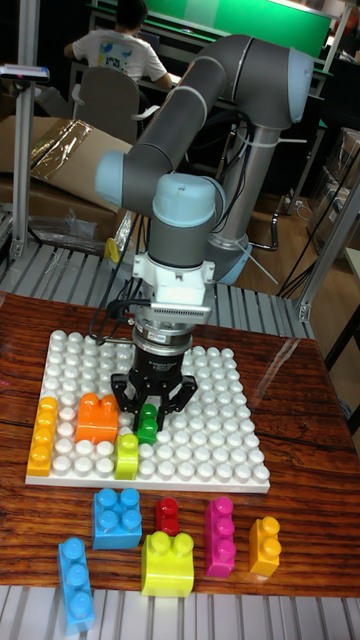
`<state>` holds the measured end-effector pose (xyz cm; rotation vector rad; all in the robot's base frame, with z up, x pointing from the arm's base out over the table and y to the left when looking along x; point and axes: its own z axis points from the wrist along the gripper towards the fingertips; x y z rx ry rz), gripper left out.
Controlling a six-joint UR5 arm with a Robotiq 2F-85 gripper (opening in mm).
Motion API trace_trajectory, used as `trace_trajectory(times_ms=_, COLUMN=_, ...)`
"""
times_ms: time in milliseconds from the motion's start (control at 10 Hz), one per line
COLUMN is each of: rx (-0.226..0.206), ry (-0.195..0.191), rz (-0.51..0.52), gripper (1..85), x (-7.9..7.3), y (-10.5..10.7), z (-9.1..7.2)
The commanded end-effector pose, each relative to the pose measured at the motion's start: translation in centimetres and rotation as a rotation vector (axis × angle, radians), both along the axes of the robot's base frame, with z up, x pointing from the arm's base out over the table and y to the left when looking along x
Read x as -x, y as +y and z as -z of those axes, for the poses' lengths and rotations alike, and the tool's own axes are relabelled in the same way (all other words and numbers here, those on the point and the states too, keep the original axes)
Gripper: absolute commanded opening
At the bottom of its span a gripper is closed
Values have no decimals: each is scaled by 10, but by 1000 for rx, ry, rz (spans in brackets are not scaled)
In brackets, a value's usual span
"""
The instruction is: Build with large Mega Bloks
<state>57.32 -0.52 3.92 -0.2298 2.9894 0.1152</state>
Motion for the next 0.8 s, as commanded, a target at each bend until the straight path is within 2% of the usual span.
trace_trajectory(times_ms=0, rx=-10, ry=-1, rz=-11, gripper=400, x=-1, y=-3, z=0)
trace_trajectory(times_ms=700, rx=-6, ry=9, rz=-20, gripper=437, x=-1, y=-3, z=-5)
